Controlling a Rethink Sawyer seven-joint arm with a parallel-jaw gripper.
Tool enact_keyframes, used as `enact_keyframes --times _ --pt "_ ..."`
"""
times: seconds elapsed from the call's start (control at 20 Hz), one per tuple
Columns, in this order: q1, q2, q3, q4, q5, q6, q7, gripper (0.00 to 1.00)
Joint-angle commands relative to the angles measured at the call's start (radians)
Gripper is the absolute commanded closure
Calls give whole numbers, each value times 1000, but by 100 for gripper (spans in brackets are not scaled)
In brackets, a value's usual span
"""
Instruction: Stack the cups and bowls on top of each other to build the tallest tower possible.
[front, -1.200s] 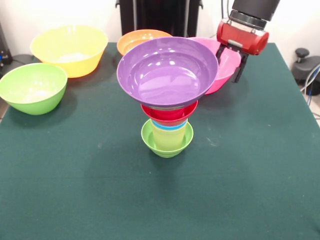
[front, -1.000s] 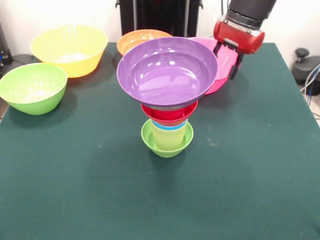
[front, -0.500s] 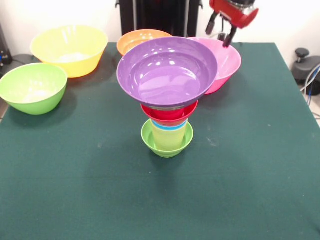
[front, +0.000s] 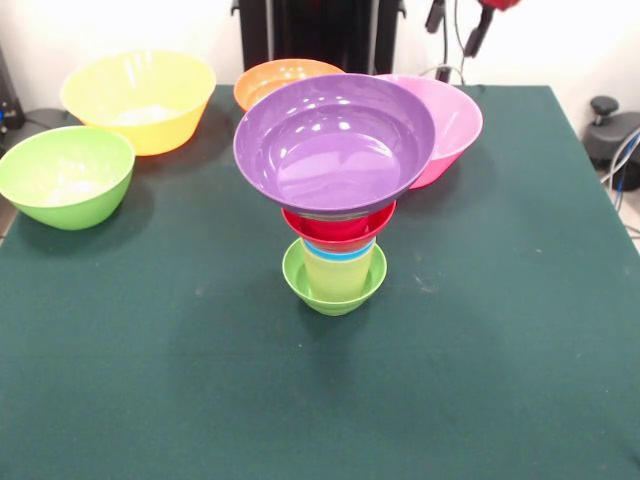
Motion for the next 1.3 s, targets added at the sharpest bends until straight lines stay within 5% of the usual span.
enact_keyframes --times 0.05,0.7,1.3 --pt "-50 -104 57 55 -108 126 -88 0" --pt "-350 -205 144 125 -353 58 -346 0" --pt "-610 -190 280 130 -561 -92 -430 0"
